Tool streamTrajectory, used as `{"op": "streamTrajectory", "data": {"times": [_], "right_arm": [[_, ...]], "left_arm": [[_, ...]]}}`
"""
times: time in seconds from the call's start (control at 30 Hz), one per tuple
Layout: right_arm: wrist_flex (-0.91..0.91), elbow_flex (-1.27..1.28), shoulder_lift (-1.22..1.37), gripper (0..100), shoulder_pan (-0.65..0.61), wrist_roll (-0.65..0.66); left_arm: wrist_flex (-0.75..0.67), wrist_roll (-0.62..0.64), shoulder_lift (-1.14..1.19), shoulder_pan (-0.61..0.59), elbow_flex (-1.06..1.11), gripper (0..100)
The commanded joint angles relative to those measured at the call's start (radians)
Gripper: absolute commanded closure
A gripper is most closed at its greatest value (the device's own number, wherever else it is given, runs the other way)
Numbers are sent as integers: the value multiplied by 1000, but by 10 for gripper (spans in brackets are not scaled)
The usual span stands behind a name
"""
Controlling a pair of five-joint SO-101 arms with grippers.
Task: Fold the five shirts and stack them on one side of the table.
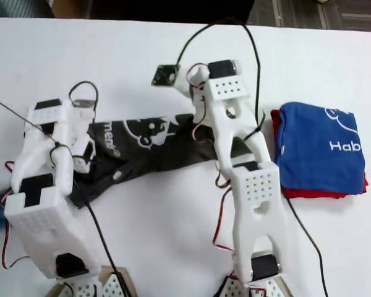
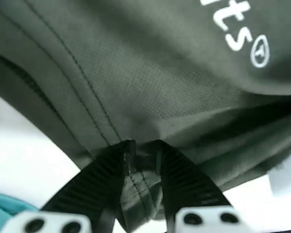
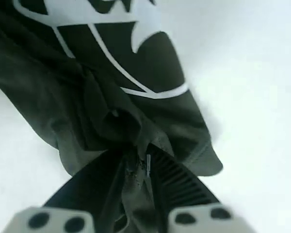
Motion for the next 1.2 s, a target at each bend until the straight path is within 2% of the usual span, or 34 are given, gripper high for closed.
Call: {"op": "streamTrajectory", "data": {"times": [0.0,0.07,0.23,0.5,0.63,0.77,1.03,1.17], "right_arm": [[19,-97,-10,974,12,-26],[24,-133,-21,955,10,-55],[24,-143,-71,817,8,-133],[41,-123,-127,835,31,-138],[42,72,-243,915,-19,-181],[13,324,-341,891,-65,-190],[-298,603,-343,883,44,-190],[-318,752,-355,883,51,-192]], "left_arm": [[-8,5,-68,-9,-1,898],[-8,5,-68,-9,-1,898],[-8,5,-68,-8,-1,898],[-8,5,-68,-9,-1,898],[-8,5,-68,-9,-1,898],[-8,5,-69,-11,-7,898],[104,5,-69,-9,-182,898],[147,6,-69,-11,-266,898]]}}
